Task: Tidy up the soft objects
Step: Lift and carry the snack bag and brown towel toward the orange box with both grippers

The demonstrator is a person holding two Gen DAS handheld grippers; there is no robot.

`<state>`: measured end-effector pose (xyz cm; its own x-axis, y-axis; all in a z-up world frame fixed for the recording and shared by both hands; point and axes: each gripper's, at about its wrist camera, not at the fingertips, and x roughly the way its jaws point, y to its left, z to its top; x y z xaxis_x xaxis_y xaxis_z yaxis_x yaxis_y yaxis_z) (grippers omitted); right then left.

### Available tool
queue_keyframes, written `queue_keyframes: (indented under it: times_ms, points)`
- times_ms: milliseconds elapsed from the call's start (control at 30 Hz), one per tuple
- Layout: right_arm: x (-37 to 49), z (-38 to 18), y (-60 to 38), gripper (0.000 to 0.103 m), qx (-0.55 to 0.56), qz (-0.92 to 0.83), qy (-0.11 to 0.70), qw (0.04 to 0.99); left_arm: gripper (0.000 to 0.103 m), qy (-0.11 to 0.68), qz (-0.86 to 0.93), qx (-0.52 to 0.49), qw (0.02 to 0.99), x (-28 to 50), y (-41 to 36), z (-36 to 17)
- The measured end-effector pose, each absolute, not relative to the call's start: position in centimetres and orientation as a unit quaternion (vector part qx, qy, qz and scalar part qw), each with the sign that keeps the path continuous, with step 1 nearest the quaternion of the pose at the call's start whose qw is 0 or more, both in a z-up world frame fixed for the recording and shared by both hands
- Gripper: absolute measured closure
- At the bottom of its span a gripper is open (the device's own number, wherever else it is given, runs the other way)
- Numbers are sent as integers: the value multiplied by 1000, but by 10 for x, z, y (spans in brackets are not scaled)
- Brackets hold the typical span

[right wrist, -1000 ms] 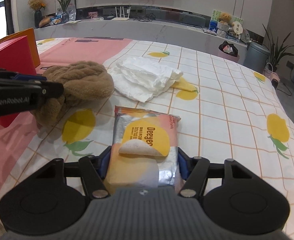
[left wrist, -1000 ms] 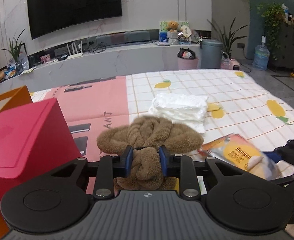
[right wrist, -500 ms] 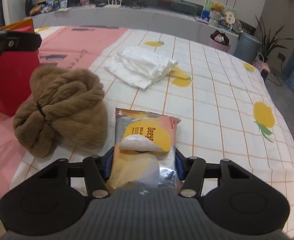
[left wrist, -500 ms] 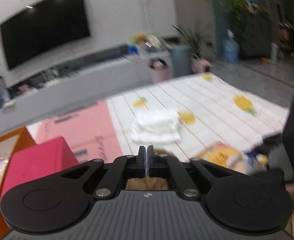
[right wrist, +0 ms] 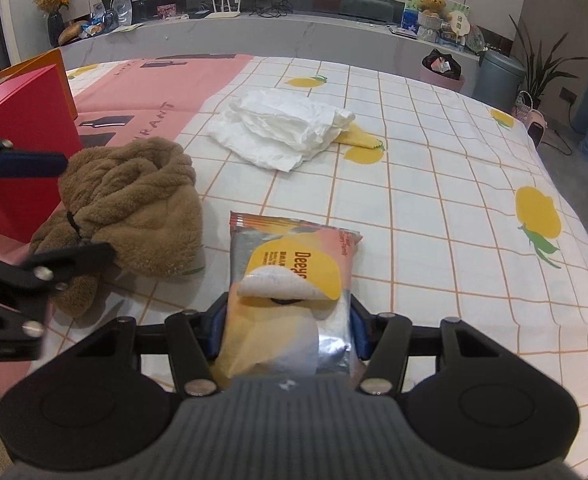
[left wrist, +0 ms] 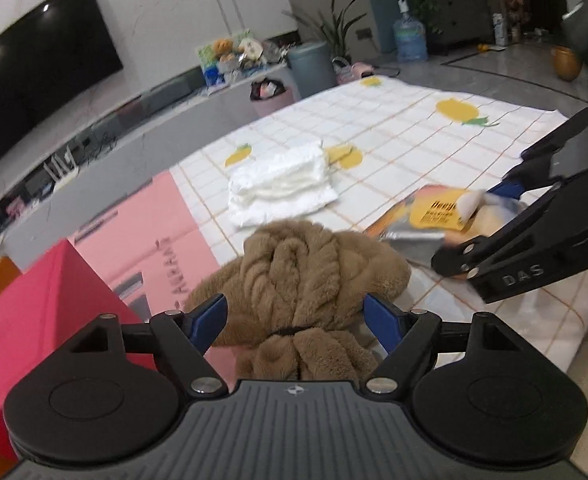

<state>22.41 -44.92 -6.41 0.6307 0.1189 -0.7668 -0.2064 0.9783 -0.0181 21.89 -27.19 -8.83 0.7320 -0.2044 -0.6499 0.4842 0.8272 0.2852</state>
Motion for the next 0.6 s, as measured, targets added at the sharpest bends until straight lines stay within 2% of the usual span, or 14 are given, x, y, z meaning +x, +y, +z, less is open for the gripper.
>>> queue_keyframes:
  times_ms: [133,167,233,367,600]
  points:
    - [225,-64,-449,46,-50,91,420,901,14,334,-188,199,902,226,-271,-96]
    - [225,-64,-449,46,-51,91,420,901,21,337,-187,195,902,226,-269,-95]
    - [224,-64,-450,46,-51,91,419,902,25,342,-185,186,902,226,-268,-96]
    - [225,-64,-449,47,-52,91,418,902,41,358,-179,161,902,226,-264,-89]
    - [216,-56,-447,49,-61,76,415,905,45,350,-229,159,894,220,-258,-74]
